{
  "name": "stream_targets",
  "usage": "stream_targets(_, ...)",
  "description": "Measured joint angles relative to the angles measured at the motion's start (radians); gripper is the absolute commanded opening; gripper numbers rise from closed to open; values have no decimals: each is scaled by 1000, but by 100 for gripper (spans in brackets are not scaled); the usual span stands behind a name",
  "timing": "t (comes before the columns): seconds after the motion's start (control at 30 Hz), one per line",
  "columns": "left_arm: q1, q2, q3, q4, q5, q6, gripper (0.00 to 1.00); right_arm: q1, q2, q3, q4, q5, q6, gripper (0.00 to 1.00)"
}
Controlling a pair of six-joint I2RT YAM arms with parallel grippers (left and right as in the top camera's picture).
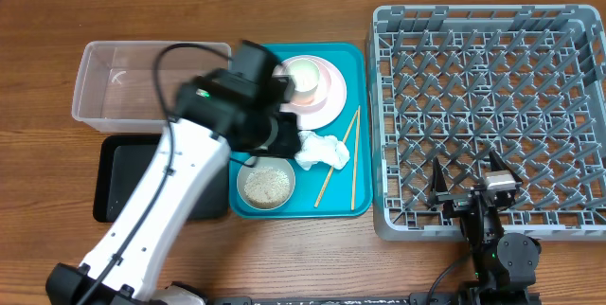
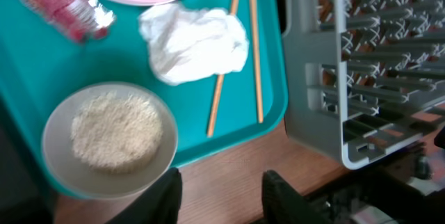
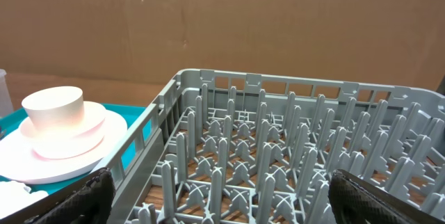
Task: Sort waste into correct bins and load items into the dishwasher
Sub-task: 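Reach the left gripper over the teal tray to the white tissue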
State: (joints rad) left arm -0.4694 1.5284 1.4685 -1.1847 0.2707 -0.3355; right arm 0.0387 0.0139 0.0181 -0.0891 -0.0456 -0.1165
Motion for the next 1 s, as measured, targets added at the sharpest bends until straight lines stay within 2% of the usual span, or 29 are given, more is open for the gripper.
stream_targets(0.03,-33,0,-9,28,-24,-3,43,0,0,0,0,0,0,100)
stream_targets(0.1,-92,0,-37,87,-63,-3,55,0,0,0,0,1,0,100)
stream_targets(0.2,-155,6,-91,162,-97,-9,100,0,0,0,0,0,0,100)
stream_targets(0.33,-186,31,-135,229,-127,-13,98,0,0,0,0,0,0,100)
stream_targets(0.6,-185,121,-140,265,-176,-14,100,0,0,0,0,0,0,100)
stream_targets(0.63,-185,135,-140,267,-179,-14,95,0,0,0,0,1,0,100)
stream_targets(0.7,-185,163,-140,270,-181,-18,74,0,0,0,0,0,0,100)
stream_targets(0.73,-185,175,-140,270,-182,-18,68,0,0,0,0,0,0,100)
stream_targets(1.0,-185,224,-140,299,-220,-6,61,0,0,0,0,0,0,100)
